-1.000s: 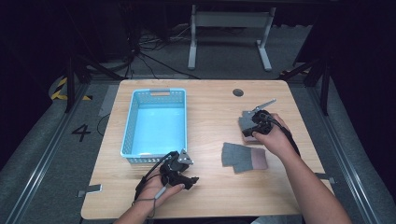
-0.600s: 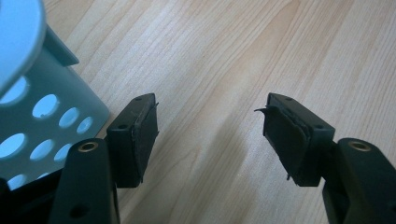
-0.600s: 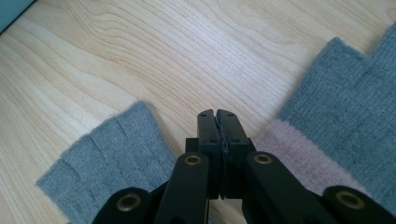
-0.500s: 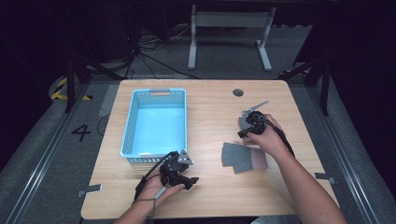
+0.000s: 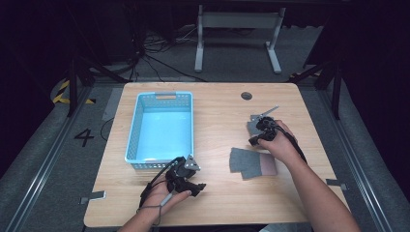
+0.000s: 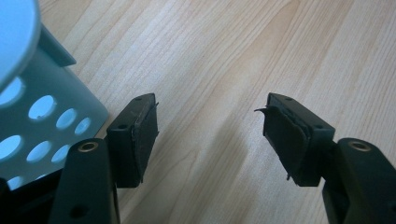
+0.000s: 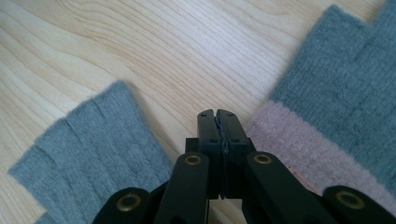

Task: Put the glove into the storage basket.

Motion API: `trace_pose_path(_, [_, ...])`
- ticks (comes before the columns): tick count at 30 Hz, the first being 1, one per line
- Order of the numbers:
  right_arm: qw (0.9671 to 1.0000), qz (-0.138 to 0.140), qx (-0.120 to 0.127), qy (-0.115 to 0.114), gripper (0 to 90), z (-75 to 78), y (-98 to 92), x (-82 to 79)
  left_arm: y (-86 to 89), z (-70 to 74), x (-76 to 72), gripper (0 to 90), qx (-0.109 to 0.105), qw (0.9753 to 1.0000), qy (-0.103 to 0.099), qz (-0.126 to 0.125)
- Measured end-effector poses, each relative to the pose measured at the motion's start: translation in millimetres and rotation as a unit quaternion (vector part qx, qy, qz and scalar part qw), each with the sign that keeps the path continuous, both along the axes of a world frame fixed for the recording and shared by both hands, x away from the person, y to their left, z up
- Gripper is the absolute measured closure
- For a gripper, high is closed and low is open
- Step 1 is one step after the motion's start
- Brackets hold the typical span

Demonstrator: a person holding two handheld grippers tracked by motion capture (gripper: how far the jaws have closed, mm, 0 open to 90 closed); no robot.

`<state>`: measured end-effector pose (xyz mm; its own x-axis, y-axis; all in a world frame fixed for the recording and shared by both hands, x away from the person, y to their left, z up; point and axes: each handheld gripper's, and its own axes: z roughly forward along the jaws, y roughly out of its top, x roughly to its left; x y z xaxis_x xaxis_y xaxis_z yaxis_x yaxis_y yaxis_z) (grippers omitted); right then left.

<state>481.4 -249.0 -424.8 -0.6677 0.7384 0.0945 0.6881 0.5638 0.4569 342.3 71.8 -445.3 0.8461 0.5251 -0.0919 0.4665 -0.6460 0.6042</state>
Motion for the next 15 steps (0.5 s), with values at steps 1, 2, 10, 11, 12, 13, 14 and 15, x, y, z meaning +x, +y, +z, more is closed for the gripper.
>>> trace_pose_path(1, [1.0000, -0.002, 0.000, 0.001, 90.0, -0.2, -1.0, -0.1, -0.2, -0.1, -0.1, 36.0, -0.001, 1.0000, -0.001, 0.000])
trace_pose_path(2, [1.0000, -0.001, -0.002, 0.001, 90.0, -0.8, -2.6, -0.2, -0.3, -0.2, -0.1, 36.0, 0.000, 1.0000, 0.000, 0.000])
trace_pose_path(10, [0.9998, -0.015, -0.008, 0.005, 90.0, -2.9, -20.4, -2.8, -0.9, -0.6, 0.1, 36.0, 0.000, 1.0000, 0.001, 0.000])
trace_pose_path(11, [0.9998, -0.017, -0.009, 0.004, 90.0, -3.1, -22.6, -3.1, -1.0, -0.6, 0.0, 36.0, 0.001, 1.0000, 0.001, 0.000])
trace_pose_path(12, [0.9998, -0.019, -0.010, 0.005, 90.0, -3.3, -24.7, -3.6, -1.1, -0.6, 0.1, 36.0, 0.000, 1.0000, 0.001, -0.001])
trace_pose_path(13, [0.9997, -0.021, -0.010, 0.006, 90.0, -3.6, -26.5, -3.7, -1.1, -0.5, 0.0, 36.0, 0.000, 1.0000, 0.001, -0.001])
trace_pose_path(14, [0.9997, -0.021, -0.012, 0.006, 90.0, -3.9, -28.8, -3.8, -1.1, -0.6, 0.1, 36.0, 0.000, 1.0000, 0.000, -0.001])
trace_pose_path(15, [0.9996, -0.024, -0.013, 0.005, 90.0, -4.2, -30.9, -4.1, -1.1, -0.4, 0.0, 36.0, 0.002, 1.0000, 0.001, -0.001])
